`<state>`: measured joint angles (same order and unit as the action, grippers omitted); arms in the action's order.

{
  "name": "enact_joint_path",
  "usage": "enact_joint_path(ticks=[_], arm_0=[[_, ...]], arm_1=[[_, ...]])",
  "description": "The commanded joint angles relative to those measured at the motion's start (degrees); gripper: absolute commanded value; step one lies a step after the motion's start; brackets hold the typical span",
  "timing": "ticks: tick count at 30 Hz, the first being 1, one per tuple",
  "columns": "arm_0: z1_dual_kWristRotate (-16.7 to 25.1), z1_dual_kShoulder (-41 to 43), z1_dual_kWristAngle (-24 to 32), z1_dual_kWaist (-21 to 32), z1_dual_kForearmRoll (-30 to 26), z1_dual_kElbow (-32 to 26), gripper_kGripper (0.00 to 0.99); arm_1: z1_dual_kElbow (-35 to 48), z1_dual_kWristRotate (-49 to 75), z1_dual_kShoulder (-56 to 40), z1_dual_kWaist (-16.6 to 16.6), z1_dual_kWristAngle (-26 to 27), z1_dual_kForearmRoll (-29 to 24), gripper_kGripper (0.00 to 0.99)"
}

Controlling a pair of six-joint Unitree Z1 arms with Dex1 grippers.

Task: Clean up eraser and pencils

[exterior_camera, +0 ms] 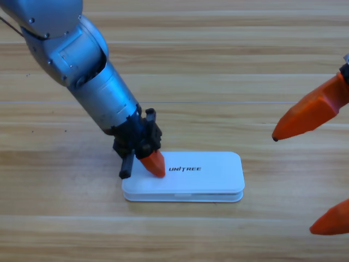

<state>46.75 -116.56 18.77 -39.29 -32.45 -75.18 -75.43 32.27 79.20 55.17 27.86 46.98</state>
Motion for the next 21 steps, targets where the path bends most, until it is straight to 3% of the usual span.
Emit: enact_joint_path(ticks=[1,21], arm_0=[[-0.7,-1.7,-0.7,-1.8,1.2,2.1,0.0],[-0.7,-3.0,-0.8,-1.8,3.6,4.3,0.0]], arm_1=[[1.6,-0.5,3.1,-1.6,1.3,-0.7,0.919],[1.7,-0.5,3.1,-1.6,1.3,-0.7,0.919]])
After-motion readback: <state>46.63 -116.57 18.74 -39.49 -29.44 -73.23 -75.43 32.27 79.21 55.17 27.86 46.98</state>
